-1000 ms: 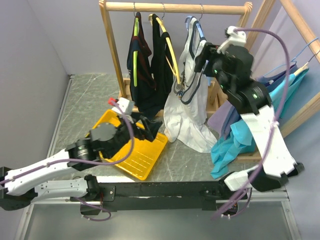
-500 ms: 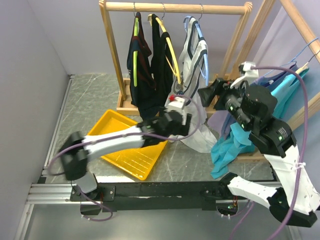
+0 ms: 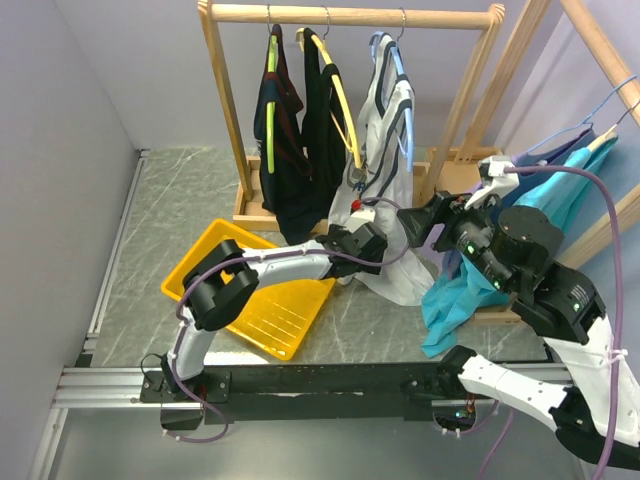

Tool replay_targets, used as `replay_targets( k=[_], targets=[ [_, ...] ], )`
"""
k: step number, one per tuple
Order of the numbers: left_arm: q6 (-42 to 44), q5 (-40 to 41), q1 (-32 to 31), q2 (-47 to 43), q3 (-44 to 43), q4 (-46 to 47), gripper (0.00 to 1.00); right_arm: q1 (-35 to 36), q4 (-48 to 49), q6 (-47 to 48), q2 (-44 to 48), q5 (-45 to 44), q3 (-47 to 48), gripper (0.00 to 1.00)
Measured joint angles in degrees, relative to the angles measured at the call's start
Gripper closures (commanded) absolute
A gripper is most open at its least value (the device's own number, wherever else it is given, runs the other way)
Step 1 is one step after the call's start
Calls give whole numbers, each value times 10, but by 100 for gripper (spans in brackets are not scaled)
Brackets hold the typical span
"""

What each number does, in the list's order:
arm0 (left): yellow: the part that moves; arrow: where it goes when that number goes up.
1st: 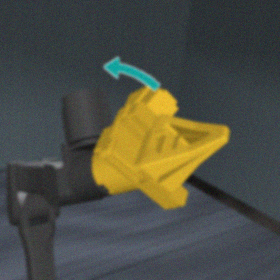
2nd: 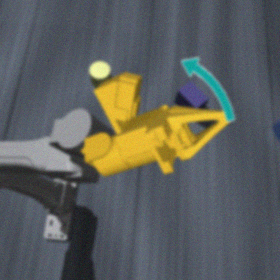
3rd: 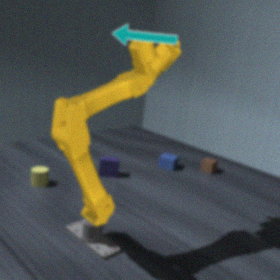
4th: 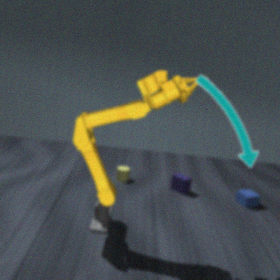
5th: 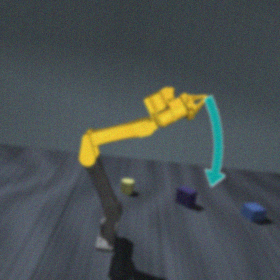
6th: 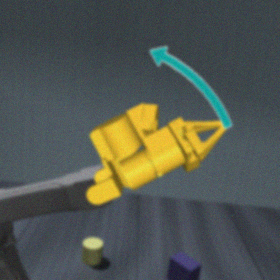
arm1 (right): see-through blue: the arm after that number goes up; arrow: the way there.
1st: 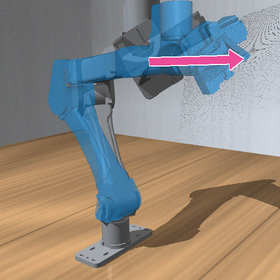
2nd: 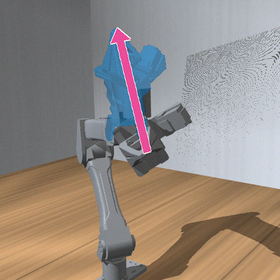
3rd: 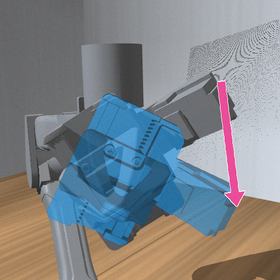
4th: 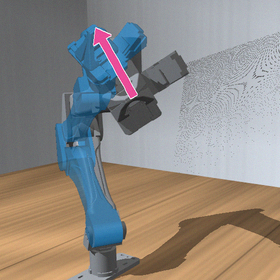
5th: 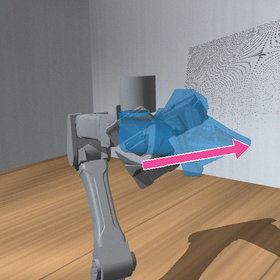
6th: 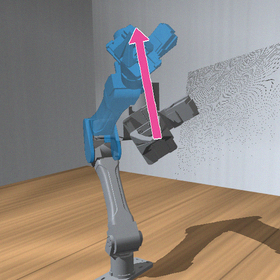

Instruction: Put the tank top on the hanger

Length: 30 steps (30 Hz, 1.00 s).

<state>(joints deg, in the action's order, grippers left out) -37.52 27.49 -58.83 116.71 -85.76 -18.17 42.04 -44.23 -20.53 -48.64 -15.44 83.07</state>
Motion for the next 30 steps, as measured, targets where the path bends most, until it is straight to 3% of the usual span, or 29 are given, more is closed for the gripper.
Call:
replay_targets(
  k=[8,19,27,30],
  targets=[
    [-15,-76,-1,66,-44,18,1,2,0,2,19,-3,-7,18],
    [-53,-150,-2,69,-44,106,0,4,0,5,19,-10,-9,18],
    [-80,-93,-20,133,-128,79,1,6,0,4,19,-11,-9,18],
    [-90,-44,-33,164,-169,61,16,8,0,4,18,-12,-10,20]
  ],
)
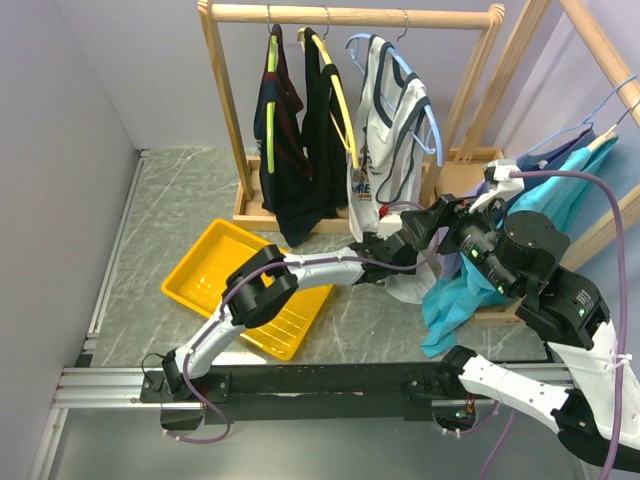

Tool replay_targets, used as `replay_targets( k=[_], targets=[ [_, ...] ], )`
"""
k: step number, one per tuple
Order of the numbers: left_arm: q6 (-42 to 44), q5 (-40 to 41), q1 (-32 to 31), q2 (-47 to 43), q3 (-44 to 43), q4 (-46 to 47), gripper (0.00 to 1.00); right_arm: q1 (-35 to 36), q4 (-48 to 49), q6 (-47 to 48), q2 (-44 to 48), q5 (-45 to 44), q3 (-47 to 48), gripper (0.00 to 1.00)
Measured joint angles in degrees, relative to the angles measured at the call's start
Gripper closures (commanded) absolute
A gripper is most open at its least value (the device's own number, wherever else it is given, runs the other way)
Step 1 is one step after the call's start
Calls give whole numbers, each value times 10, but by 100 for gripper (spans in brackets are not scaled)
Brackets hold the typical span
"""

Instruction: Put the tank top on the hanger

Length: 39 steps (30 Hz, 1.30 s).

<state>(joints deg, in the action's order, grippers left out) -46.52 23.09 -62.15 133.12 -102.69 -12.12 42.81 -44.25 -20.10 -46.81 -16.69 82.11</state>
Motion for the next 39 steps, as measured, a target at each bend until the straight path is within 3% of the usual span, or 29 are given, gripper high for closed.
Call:
replay_targets(
  k=[3,4,5,12,17,24,30,32,34,37,39],
  targets=[
    [-16,40,-9,10,-8,-8,65,3,0,0,-1,0,0,22],
    [-20,51,-10,10,-6,-10,90,4,0,0,-1,0,0,23],
    [-24,60,-10,10,-1,-10,98,5,0,0,-1,0,0,24],
    [-5,106,3,8,8,-9,99,6,0,0,-2,0,2,27],
    [55,115,39,7,-28,-9,99,6,-3,0,-9,-3,14,27],
    [136,106,78,-16,-67,57,99,6,-3,5,-20,-15,36,27],
    [187,100,106,-14,-123,132,87,6,-4,10,-35,-23,49,27],
    [194,94,115,5,-172,134,78,6,-3,12,-44,-25,54,27],
    [199,83,123,29,-215,137,55,6,-3,13,-48,-25,54,27],
    [207,65,133,40,-211,155,9,6,1,14,-48,-26,50,26],
    [209,55,135,30,-157,179,2,6,3,15,-48,-26,46,26]
  ],
)
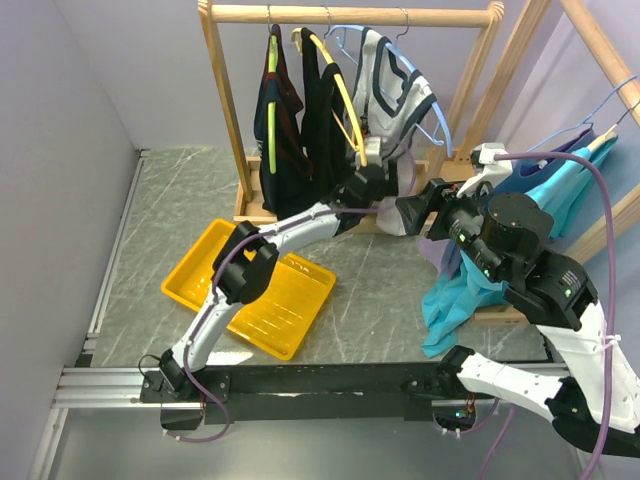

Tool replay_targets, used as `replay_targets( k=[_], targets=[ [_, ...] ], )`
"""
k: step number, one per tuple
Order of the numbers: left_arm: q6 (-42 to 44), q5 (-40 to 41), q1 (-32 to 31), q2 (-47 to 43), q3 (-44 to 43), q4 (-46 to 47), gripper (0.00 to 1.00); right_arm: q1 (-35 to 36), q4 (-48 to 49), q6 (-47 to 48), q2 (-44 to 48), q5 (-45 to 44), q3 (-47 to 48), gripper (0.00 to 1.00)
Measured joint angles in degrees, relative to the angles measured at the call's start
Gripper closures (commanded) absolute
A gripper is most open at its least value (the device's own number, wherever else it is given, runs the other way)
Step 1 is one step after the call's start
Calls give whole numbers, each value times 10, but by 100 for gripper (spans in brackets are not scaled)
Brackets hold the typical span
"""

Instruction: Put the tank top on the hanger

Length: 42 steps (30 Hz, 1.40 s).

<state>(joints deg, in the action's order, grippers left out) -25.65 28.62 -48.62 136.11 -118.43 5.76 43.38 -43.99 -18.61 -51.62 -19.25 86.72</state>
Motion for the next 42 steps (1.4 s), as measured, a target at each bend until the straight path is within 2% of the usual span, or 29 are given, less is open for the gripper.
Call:
replay_targets(
  k=[9,13,18,27,34,42],
  targets=[
    [11,-59,-7,-64,210,46,1,1,5,0,3,2,-17,26],
    [16,-84,-16,-144,273,77,1,2,10,0,9,2,-32,25],
    [8,-98,-44,-263,353,113,1,2,14,0,17,2,-56,18],
    [-55,-96,-129,-440,581,116,1,2,26,-9,55,17,-107,5],
    [-118,-85,-140,-619,734,57,1,2,59,-43,105,50,-207,2],
    [-175,-51,-142,-812,853,3,1,30,118,-97,110,82,-370,1]
  ],
)
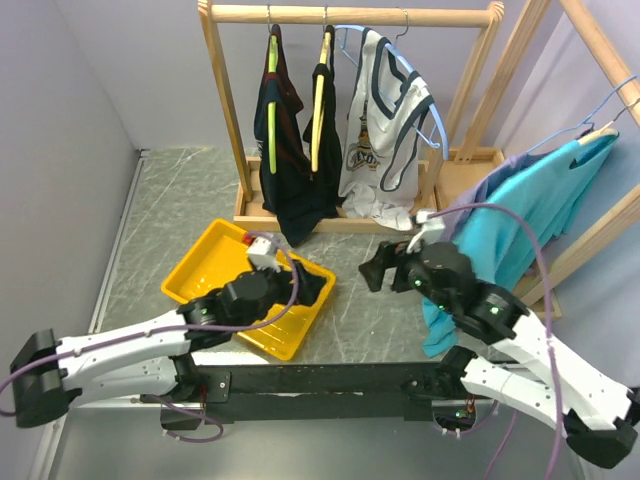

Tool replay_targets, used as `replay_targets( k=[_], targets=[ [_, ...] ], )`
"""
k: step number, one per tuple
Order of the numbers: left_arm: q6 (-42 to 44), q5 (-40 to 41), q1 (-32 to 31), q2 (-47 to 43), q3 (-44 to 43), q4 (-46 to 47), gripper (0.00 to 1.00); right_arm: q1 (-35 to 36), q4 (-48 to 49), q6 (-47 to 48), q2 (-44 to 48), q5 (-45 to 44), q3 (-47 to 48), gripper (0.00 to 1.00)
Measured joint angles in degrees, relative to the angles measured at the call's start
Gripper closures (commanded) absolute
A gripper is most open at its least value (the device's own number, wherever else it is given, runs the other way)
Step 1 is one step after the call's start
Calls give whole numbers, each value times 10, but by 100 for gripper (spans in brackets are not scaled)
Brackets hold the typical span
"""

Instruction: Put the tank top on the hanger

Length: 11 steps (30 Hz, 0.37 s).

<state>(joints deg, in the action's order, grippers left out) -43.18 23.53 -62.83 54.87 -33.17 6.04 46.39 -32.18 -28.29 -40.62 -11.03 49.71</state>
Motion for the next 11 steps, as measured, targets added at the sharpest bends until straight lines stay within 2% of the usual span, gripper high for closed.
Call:
replay_targets(
  k=[5,11],
  targets=[
    [-35,38,0,-81,51,-63,1,29,30,-31,-13,1,-68,1],
    [-63,89,0,-134,52,-120,0,33,63,-47,-14,-5,-98,1]
  ],
)
